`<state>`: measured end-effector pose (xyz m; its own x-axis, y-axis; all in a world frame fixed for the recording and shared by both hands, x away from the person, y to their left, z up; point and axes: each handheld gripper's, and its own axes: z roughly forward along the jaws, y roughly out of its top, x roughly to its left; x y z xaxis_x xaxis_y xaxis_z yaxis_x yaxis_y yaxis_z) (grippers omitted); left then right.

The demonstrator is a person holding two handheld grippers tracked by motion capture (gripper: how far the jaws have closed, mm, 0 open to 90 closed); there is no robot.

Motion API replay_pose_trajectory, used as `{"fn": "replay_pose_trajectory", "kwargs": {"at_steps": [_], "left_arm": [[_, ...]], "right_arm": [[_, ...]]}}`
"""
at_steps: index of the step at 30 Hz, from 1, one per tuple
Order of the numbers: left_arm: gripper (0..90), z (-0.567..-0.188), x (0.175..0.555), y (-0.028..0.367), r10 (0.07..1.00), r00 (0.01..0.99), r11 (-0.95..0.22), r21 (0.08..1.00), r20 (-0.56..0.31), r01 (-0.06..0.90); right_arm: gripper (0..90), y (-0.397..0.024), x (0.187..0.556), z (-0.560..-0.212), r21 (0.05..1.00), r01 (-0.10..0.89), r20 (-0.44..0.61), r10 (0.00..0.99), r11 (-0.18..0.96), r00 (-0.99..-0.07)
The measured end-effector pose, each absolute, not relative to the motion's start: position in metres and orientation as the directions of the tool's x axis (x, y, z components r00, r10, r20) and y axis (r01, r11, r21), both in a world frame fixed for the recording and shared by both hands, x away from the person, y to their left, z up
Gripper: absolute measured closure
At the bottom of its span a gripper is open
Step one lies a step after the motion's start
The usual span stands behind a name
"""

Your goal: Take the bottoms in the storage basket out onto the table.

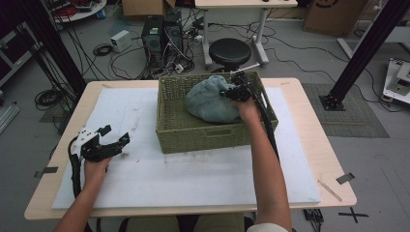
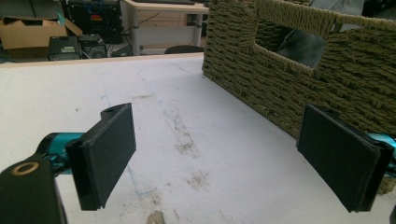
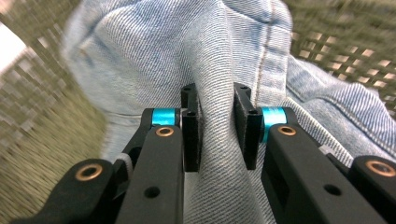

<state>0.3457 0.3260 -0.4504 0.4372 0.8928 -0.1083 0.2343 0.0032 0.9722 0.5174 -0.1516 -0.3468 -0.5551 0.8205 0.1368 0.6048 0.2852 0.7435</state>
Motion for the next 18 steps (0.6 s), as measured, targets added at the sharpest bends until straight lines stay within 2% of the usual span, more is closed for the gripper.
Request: {"fn": "replay_pose_trajectory", "kwargs": {"at_steps": [7, 14, 18], "left_arm": [[12.3, -0.450, 0.346, 0.326, 0.893, 0.436, 0.009, 0.972, -0.114, 0.236], [12.3, -0.450, 0.346, 0.326, 0.892, 0.438, 0.010, 0.972, -0.115, 0.235], [12.3, -0.450, 0.346, 0.326, 0.892, 0.437, 0.013, 0.972, -0.119, 0.236]], "right_arm": [[77.9, -0.168, 0.505, -0.333, 0.827, 0.548, 0.236, 0.809, 0.123, -0.538], [77.8, -0.176, 0.497, -0.323, 0.855, 0.501, 0.188, 0.824, 0.130, -0.534], [77.7, -0.183, 0.493, -0.319, 0.870, 0.487, 0.217, 0.820, 0.084, -0.529]]}}
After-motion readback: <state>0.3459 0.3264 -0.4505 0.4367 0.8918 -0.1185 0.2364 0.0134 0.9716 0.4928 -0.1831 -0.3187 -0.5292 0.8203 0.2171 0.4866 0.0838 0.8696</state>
